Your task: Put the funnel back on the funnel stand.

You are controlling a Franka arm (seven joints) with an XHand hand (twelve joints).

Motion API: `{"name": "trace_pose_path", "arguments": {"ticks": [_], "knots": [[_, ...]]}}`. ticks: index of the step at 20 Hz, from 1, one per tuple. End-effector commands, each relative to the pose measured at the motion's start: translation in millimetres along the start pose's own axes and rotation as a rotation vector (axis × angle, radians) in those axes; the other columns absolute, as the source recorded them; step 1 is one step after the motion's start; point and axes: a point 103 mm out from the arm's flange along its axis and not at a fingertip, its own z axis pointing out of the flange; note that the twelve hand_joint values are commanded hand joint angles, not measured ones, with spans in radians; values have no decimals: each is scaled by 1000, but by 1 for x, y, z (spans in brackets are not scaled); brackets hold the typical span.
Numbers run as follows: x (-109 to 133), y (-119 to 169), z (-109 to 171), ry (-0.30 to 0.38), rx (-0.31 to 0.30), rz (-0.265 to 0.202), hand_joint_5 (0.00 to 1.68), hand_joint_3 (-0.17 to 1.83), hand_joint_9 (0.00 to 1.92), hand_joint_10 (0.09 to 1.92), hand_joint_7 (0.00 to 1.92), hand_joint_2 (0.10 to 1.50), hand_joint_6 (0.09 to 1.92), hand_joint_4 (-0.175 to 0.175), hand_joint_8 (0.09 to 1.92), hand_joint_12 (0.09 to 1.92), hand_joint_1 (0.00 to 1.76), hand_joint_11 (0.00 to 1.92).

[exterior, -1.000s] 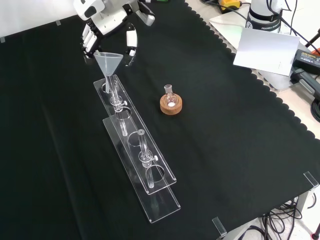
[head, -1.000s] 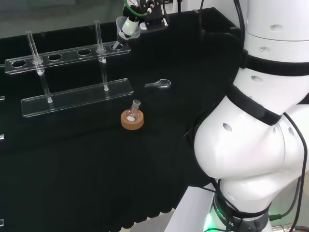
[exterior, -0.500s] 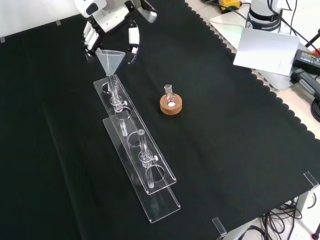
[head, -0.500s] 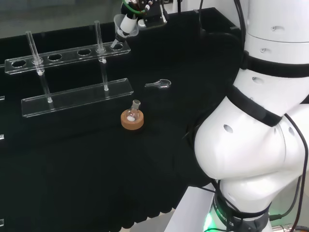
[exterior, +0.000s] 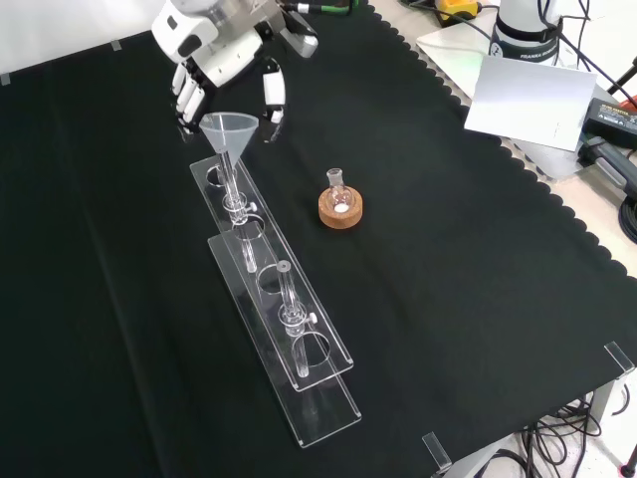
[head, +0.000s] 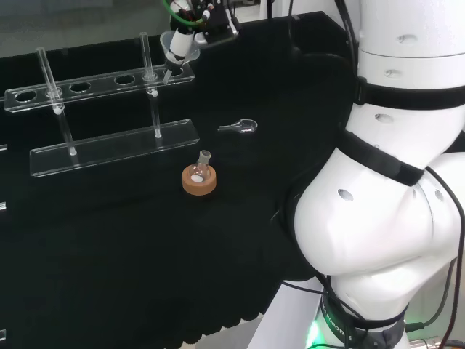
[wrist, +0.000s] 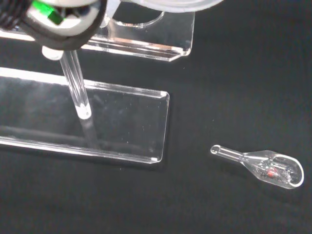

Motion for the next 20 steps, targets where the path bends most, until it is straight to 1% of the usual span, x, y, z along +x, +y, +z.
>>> {"name": "trace_pose_path", "arguments": {"ticks": [1,3,5,6,7,8,9,10,12,14,16,20], "knots": [[3,5,8,-24,21,5,444,508,732,476,344,665,416,-23,682,1329,823,502],[4,5,9,-14,21,0,403,492,617,535,250,664,343,-30,696,1361,805,442],[4,3,8,-4,10,-8,328,461,438,615,102,656,215,-38,669,1403,763,348],[4,1,7,1,1,-12,291,439,338,655,53,653,154,-40,604,1432,739,293],[4,-1,6,9,-6,-17,243,411,232,692,25,649,99,-41,478,1465,711,229],[5,-3,5,11,-14,-22,202,382,143,731,12,649,87,-40,350,1494,686,173],[6,-6,3,11,-20,-26,147,350,77,718,5,645,87,-38,203,1520,653,115],[7,-8,1,14,-28,-30,86,317,39,656,2,636,87,-36,106,1534,618,64],[9,-15,-2,21,-45,-32,22,262,8,525,0,627,87,-33,87,1538,566,15],[10,-23,-6,33,-62,-32,4,210,1,461,0,635,87,-33,87,1532,537,3],[11,-31,-9,33,-75,-30,0,182,0,458,0,643,87,-34,87,1532,526,0],[8,-55,-21,42,-129,-9,0,154,0,495,0,655,87,-38,87,1536,520,0]]}}
